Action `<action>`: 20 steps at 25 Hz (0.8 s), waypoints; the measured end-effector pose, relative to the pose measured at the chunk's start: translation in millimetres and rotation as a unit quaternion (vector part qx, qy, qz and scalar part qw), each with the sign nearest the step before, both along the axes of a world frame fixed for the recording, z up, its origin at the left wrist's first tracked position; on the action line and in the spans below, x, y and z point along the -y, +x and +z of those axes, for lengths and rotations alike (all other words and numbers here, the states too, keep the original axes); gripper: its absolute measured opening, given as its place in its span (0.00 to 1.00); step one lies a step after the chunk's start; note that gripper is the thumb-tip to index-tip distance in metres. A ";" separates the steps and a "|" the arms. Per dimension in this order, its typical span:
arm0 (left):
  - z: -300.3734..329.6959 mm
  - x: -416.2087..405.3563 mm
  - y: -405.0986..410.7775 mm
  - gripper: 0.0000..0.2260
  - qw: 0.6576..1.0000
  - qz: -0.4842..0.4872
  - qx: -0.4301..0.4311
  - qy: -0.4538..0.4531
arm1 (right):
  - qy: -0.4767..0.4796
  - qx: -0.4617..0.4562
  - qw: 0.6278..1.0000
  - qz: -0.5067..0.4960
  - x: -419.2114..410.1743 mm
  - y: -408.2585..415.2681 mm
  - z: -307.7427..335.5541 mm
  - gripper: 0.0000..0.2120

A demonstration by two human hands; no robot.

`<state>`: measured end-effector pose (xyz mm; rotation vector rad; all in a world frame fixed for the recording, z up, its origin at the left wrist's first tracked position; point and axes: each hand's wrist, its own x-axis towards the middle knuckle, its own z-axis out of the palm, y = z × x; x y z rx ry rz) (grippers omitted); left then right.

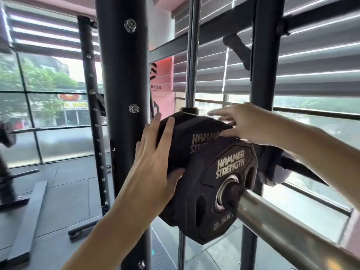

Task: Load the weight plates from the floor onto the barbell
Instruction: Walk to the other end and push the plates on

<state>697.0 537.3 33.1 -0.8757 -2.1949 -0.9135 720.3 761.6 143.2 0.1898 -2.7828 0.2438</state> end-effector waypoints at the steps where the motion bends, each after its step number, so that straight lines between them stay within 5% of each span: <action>1: -1.2 0.0 -0.7 0.44 1.000 -0.002 0.003 -0.007 | 0.010 0.006 1.000 0.018 -2.1 -4.2 -0.7 0.31; 9: -4.8 -4.0 -4.9 0.42 0.999 0.018 0.000 0.027 | 0.037 0.006 0.989 0.140 -10.7 -33.3 -2.3 0.38; 15: -2.5 -8.9 -17.0 0.46 0.998 0.054 0.005 0.021 | 0.048 -0.015 0.986 0.157 6.3 -67.0 -5.1 0.38; 20: 13.0 0.9 -26.6 0.37 1.000 0.004 0.009 0.002 | 0.041 -0.038 0.989 0.140 -3.6 -62.1 -7.5 0.38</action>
